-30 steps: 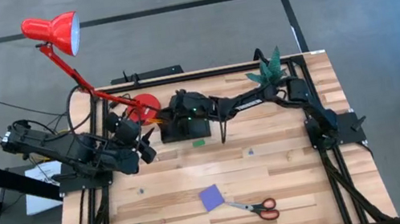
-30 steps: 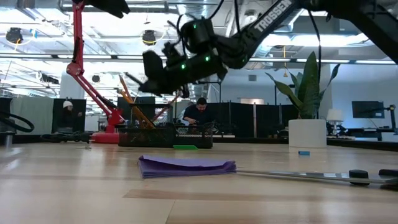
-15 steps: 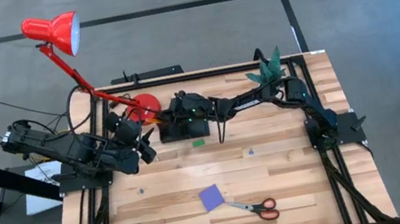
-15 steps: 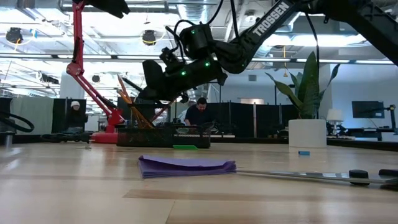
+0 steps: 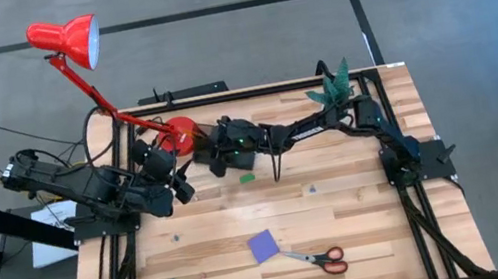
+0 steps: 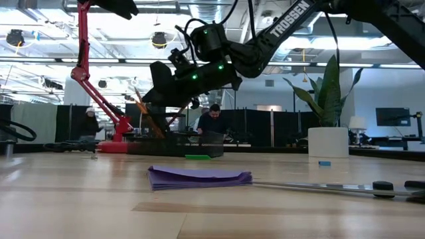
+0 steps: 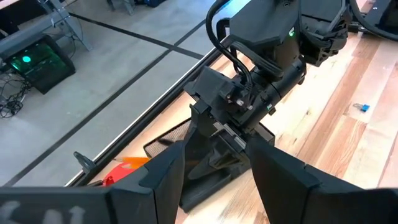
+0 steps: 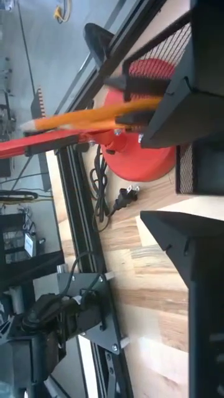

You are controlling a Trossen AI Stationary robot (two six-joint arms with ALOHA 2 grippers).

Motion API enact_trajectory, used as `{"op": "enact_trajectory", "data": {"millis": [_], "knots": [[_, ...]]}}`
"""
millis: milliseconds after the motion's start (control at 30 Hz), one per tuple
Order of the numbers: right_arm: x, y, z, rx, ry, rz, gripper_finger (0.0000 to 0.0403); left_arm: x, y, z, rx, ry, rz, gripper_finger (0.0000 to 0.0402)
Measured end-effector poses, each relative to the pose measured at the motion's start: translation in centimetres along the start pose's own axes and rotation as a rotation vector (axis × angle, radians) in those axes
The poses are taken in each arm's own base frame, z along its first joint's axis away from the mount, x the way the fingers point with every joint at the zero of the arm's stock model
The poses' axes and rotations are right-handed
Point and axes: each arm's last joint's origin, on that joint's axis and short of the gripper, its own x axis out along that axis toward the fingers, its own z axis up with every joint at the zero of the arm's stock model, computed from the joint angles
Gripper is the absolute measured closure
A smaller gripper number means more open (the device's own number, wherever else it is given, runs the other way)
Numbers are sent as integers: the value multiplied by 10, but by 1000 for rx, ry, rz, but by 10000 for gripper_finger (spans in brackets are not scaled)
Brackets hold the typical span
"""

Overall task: Pick and place office supplies into organizer
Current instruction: Adjust the black desk organizer

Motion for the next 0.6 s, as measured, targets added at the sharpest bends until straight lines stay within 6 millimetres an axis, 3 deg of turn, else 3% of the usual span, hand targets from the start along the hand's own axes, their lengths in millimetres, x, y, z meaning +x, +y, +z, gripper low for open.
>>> {"op": "enact_trajectory", "data": {"millis": [133, 333, 467, 600], "knots": [[-4, 12, 9, -4, -42, 23, 225, 2, -1, -5, 17, 12, 5, 227], [-27, 35, 42, -14, -59, 75, 235, 4, -2, -8, 20, 29, -11, 227], [-54, 53, 60, -37, 69, 117, 243, 4, -3, -8, 19, 51, -39, 227], [-95, 77, 68, -48, 320, 290, 252, 4, -5, -12, 31, 141, -133, 227]]}}
